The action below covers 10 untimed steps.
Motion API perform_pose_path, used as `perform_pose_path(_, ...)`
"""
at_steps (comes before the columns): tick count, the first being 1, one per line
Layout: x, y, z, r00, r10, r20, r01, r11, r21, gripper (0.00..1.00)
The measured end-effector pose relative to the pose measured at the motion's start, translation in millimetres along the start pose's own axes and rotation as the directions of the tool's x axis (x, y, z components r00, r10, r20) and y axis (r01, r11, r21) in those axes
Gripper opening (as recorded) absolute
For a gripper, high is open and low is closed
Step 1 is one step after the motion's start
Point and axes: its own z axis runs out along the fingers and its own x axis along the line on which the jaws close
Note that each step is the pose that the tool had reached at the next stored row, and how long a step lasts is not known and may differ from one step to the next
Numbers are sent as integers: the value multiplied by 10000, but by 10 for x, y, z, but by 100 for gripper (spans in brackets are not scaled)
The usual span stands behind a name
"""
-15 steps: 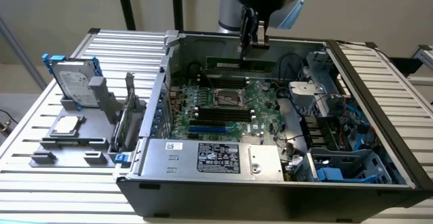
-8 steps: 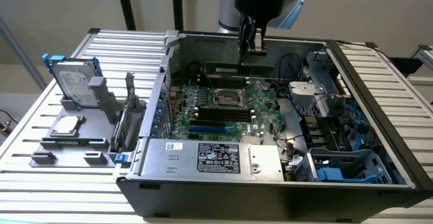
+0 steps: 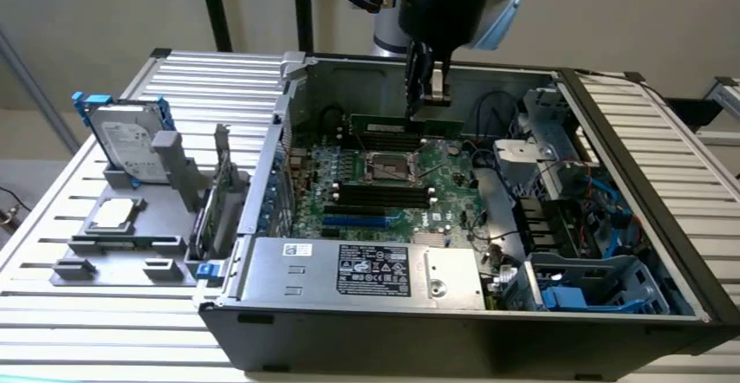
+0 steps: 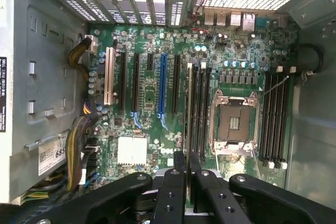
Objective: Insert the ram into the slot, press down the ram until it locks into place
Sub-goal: 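Insert the ram into the slot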
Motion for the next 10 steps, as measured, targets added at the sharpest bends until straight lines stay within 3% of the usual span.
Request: perform_pose_path(10,-25,30,183,10000,68,2,-68,10000,1,14)
